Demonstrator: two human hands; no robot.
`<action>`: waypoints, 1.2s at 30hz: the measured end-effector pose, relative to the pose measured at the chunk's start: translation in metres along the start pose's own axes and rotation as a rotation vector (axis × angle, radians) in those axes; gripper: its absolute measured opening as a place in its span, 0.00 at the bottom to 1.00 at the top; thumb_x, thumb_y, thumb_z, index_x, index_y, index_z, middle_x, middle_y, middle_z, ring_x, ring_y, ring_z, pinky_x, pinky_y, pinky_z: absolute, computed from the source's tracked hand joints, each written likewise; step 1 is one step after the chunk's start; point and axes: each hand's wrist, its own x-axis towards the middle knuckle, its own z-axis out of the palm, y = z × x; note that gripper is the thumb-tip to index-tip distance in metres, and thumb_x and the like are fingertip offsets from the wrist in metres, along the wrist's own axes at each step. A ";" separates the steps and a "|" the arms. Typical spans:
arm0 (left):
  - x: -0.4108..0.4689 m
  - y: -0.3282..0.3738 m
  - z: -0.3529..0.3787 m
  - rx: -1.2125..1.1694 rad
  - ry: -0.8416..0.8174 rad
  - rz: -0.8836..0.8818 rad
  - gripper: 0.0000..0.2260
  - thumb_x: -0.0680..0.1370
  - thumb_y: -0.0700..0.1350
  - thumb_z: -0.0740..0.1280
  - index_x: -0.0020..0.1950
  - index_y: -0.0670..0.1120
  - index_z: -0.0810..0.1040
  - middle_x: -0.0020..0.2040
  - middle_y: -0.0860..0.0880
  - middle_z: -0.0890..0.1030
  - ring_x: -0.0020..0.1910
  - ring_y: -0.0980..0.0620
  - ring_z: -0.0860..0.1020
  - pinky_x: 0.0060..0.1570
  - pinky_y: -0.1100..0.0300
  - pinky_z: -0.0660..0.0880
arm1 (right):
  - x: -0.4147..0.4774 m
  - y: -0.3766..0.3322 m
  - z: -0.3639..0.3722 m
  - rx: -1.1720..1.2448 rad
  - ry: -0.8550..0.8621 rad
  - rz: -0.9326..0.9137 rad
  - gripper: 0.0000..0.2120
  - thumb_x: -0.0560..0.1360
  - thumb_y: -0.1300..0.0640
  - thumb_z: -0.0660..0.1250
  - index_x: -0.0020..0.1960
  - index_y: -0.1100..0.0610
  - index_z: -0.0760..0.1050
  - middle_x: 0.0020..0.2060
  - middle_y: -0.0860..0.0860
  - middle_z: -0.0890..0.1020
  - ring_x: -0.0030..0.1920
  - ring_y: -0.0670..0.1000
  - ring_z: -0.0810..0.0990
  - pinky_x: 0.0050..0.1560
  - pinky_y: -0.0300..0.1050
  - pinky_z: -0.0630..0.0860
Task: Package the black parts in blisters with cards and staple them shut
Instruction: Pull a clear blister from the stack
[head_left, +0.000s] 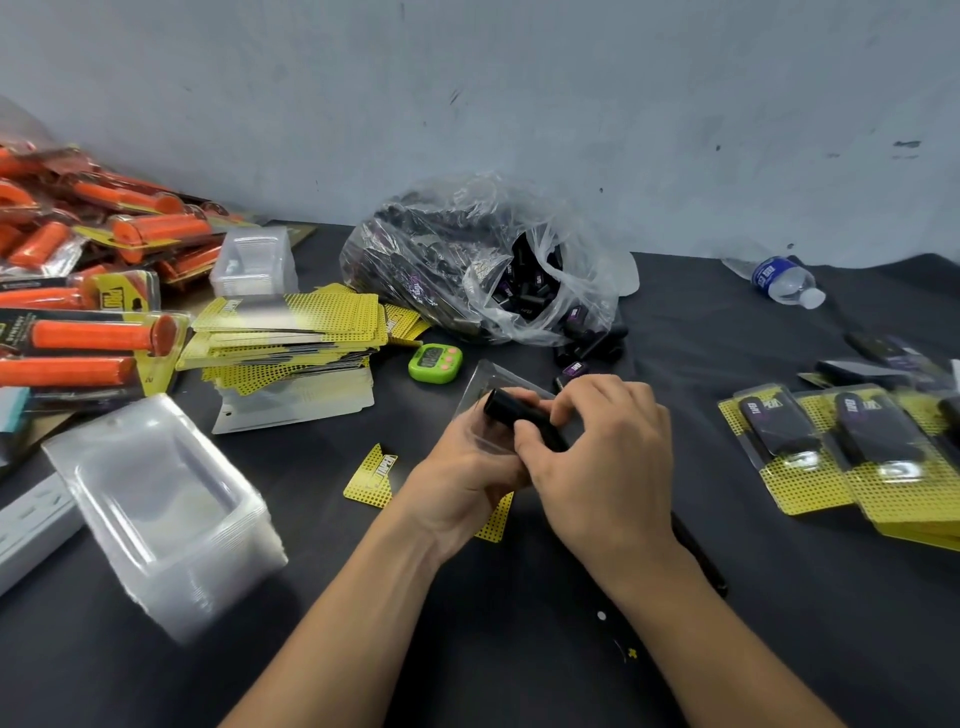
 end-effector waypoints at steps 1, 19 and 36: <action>0.000 0.000 0.000 -0.043 0.001 0.003 0.29 0.62 0.22 0.62 0.60 0.41 0.75 0.56 0.40 0.81 0.54 0.43 0.81 0.44 0.56 0.81 | 0.000 0.000 -0.001 0.041 0.011 0.012 0.15 0.68 0.47 0.77 0.40 0.49 0.70 0.41 0.43 0.77 0.49 0.50 0.73 0.52 0.45 0.65; 0.002 0.019 -0.025 -0.310 0.171 0.280 0.27 0.62 0.24 0.61 0.56 0.47 0.77 0.52 0.50 0.83 0.53 0.52 0.83 0.51 0.54 0.80 | -0.011 0.000 0.003 -0.012 -0.482 -0.071 0.10 0.70 0.42 0.67 0.43 0.48 0.79 0.39 0.44 0.83 0.45 0.48 0.79 0.49 0.48 0.77; 0.000 0.023 -0.032 -0.554 0.126 0.237 0.30 0.58 0.26 0.68 0.58 0.42 0.78 0.57 0.44 0.82 0.58 0.44 0.83 0.58 0.50 0.82 | -0.017 -0.005 0.007 -0.182 -0.784 -0.175 0.26 0.69 0.36 0.70 0.63 0.45 0.76 0.50 0.48 0.83 0.54 0.56 0.81 0.49 0.48 0.74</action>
